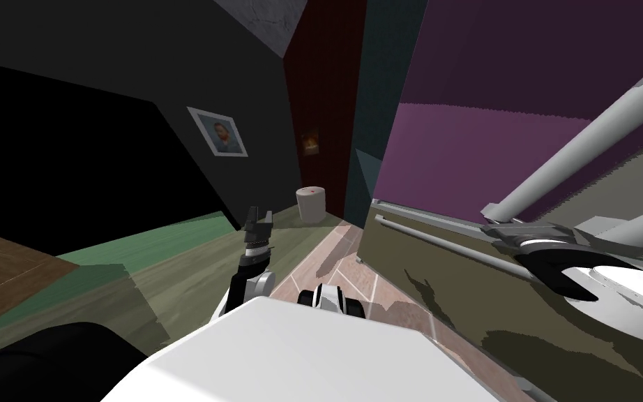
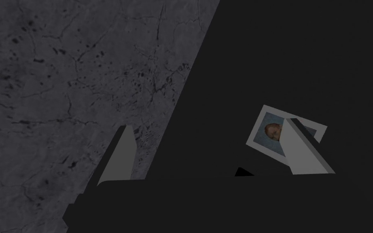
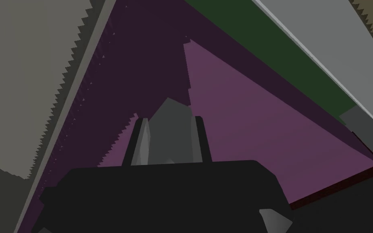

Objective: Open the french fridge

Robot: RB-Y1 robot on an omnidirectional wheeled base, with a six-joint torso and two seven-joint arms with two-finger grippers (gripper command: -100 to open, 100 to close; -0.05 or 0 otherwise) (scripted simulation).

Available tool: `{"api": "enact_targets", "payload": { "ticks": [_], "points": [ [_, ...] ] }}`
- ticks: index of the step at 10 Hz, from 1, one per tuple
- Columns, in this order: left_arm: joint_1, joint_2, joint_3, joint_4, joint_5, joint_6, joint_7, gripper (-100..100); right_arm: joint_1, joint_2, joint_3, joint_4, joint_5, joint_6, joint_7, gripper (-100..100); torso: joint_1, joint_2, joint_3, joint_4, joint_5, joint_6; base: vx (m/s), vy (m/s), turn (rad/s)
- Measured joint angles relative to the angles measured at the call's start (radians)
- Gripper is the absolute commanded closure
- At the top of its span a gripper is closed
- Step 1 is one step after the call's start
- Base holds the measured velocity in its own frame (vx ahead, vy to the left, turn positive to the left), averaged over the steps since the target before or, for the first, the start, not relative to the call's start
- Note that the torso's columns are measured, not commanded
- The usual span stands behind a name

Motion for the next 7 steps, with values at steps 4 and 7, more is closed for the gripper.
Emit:
{"api": "enact_targets", "payload": {
  "ticks": [4,7],
  "points": [
    [0.000,0.000,0.000,0.000,0.000,0.000,0.000,0,0.031,-0.003,0.006,-0.042,0.042,-0.003,-0.069,100,-0.001,0.000,0.000,-0.001,-0.001,-0.003,0.040,0.041,-0.065],
    [0.000,0.000,0.000,0.000,0.000,0.000,0.000,0,0.051,-0.050,0.000,0.022,-0.007,0.055,-0.068,100,0.014,-0.003,-0.002,-0.002,0.003,-0.008,0.022,0.234,0.029]
  ]
}}
